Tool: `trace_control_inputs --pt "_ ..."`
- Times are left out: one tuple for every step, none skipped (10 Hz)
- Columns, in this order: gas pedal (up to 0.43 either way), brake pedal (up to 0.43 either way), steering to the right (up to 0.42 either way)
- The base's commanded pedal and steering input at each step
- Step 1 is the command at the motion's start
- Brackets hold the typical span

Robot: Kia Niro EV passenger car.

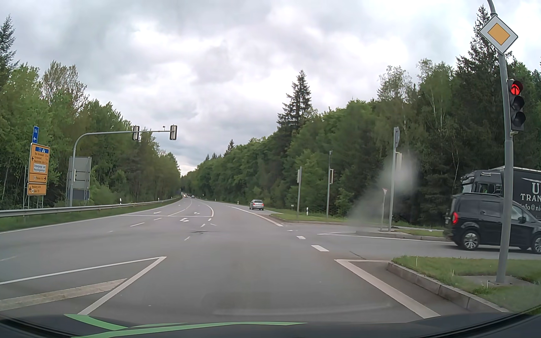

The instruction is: Follow the waypoints while adhering to traffic rules and regulations

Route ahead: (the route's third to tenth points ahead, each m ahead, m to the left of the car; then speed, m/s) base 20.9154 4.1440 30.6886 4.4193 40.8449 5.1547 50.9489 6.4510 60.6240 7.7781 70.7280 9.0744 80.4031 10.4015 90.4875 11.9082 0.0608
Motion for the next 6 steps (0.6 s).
trace_control_inputs --pt "0.000 0.232 -0.005" --pt "0.000 0.244 -0.005" --pt "0.000 0.244 -0.005" --pt "0.000 0.250 -0.005" --pt "0.000 0.250 -0.005" --pt "0.000 0.256 -0.006"
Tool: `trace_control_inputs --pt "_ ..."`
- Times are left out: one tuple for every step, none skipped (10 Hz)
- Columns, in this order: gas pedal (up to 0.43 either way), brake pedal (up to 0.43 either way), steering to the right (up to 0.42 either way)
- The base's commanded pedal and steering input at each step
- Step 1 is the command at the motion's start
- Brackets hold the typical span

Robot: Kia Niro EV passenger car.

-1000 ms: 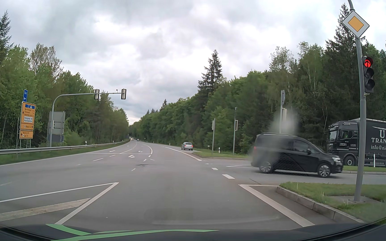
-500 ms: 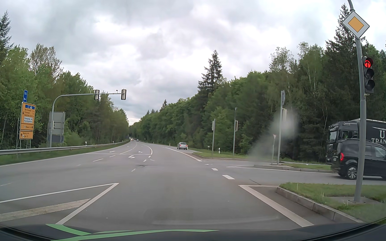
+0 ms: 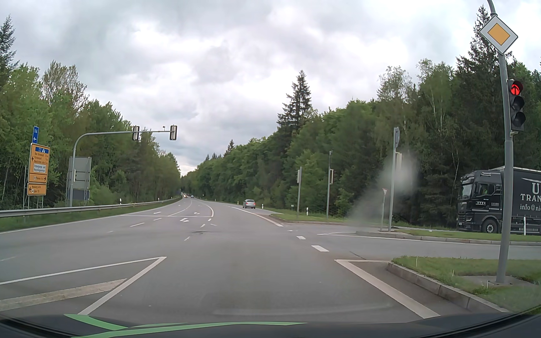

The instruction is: Follow the waypoints while adhering to traffic rules and regulations

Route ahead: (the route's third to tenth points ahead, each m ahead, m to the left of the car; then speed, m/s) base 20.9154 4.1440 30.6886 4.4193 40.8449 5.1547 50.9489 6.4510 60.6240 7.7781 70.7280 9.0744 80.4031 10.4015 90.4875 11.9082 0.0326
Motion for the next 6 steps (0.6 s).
trace_control_inputs --pt "0.000 0.256 -0.005" --pt "0.000 0.256 -0.006" --pt "0.000 0.256 -0.006" --pt "0.000 0.256 -0.006" --pt "0.000 0.256 -0.006" --pt "0.000 0.256 -0.006"
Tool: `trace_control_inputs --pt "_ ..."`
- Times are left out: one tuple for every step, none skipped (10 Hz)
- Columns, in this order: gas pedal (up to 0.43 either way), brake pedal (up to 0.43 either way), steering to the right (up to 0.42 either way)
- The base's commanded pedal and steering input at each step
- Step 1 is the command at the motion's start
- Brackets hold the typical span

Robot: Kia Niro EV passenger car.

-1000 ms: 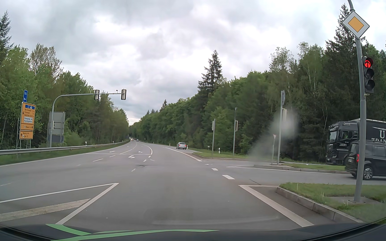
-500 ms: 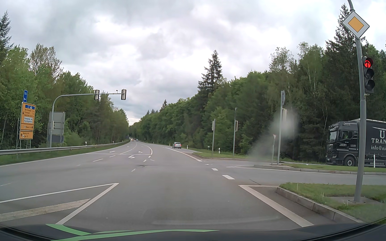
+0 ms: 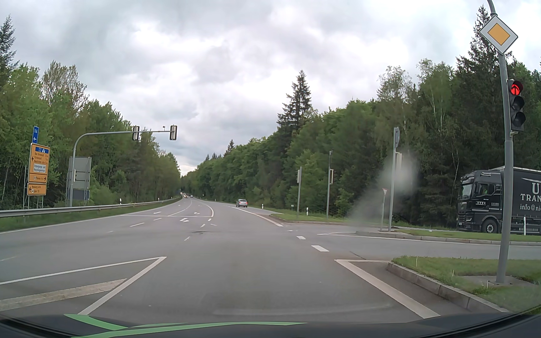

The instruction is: Follow the waypoints while adhering to traffic rules and regulations

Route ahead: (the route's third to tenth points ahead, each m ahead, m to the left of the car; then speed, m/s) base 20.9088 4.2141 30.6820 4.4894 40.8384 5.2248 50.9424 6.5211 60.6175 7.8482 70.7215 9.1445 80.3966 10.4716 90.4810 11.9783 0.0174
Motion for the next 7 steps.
trace_control_inputs --pt "0.000 0.262 -0.006" --pt "0.000 0.262 -0.006" --pt "0.000 0.262 -0.006" --pt "0.000 0.262 -0.006" --pt "0.000 0.262 -0.006" --pt "0.000 0.262 -0.006" --pt "0.000 0.262 -0.006"
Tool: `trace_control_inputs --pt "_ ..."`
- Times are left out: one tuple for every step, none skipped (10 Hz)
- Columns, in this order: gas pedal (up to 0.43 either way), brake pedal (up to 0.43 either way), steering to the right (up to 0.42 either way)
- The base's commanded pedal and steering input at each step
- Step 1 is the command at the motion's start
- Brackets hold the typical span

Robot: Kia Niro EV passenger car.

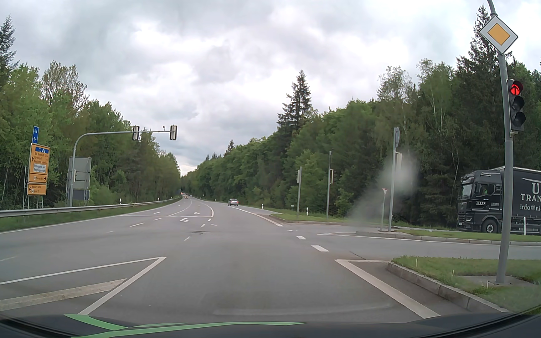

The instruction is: Follow the waypoints while adhering to traffic rules and regulations

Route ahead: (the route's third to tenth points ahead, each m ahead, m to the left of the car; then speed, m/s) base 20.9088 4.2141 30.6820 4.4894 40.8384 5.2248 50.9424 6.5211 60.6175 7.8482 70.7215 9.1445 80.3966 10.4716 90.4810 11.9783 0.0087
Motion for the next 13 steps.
trace_control_inputs --pt "0.000 0.262 -0.006" --pt "0.000 0.262 -0.006" --pt "0.000 0.262 -0.006" --pt "0.000 0.262 -0.006" --pt "0.000 0.262 -0.006" --pt "0.000 0.262 -0.006" --pt "0.000 0.262 -0.006" --pt "0.000 0.262 -0.006" --pt "0.000 0.262 -0.006" --pt "0.000 0.262 -0.006" --pt "0.000 0.262 -0.006" --pt "0.000 0.262 -0.006" --pt "0.000 0.262 -0.006"
